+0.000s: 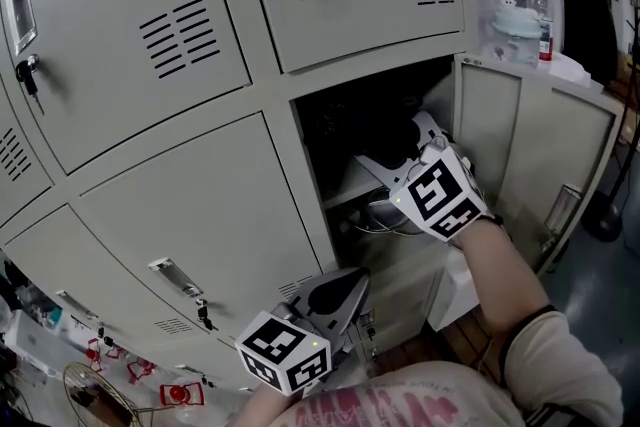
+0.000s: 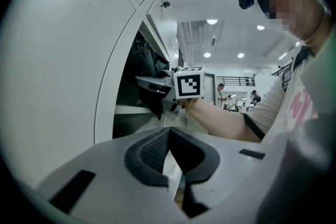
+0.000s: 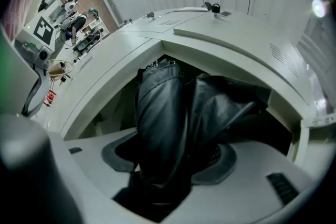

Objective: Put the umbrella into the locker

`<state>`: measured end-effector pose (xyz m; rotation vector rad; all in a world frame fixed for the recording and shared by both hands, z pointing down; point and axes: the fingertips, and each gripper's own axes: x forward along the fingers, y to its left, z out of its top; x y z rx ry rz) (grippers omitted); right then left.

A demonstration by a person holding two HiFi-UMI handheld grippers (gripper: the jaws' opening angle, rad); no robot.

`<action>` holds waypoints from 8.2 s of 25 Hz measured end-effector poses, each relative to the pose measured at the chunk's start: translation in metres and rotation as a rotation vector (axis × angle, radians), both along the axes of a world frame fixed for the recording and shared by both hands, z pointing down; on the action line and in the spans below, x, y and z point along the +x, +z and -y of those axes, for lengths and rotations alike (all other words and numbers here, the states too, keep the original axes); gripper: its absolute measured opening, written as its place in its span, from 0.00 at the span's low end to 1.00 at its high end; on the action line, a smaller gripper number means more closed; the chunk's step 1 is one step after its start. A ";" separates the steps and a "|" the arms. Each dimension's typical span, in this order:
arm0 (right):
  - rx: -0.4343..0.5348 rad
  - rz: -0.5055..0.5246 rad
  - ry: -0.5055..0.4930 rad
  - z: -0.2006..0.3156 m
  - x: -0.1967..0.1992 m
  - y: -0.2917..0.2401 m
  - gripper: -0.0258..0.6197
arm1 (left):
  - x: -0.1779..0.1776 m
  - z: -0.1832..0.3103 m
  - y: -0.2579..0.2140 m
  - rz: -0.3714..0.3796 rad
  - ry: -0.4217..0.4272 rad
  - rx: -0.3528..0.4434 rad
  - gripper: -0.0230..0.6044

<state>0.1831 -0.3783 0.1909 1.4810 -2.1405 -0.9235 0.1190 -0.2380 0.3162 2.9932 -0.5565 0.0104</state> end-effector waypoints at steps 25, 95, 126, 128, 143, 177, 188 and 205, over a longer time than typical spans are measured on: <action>-0.220 -0.335 0.086 0.081 -0.023 0.049 0.46 | -0.029 0.017 0.012 -0.001 -0.080 -0.037 0.04; -0.343 -0.422 0.244 0.133 0.007 0.071 0.51 | -0.068 0.015 0.017 -0.060 -0.085 -0.068 0.04; -0.278 -0.178 0.164 0.105 -0.005 0.042 0.52 | -0.062 0.010 0.014 -0.066 -0.069 -0.066 0.04; -0.257 -0.135 0.153 0.104 -0.006 0.036 0.52 | -0.062 0.011 0.014 -0.066 -0.070 -0.064 0.04; -0.168 0.195 0.123 0.072 0.009 0.011 0.48 | -0.063 0.006 0.013 -0.063 -0.066 -0.059 0.04; -0.323 0.780 -0.153 -0.058 0.006 0.085 0.43 | -0.021 -0.025 0.014 -0.079 -0.085 -0.056 0.04; -0.456 0.832 -0.180 -0.103 -0.016 0.140 0.40 | -0.036 -0.038 0.023 -0.147 -0.230 -0.093 0.04; -0.518 1.038 -0.104 -0.159 -0.041 0.159 0.04 | -0.088 -0.057 0.023 -0.194 -0.318 -0.062 0.04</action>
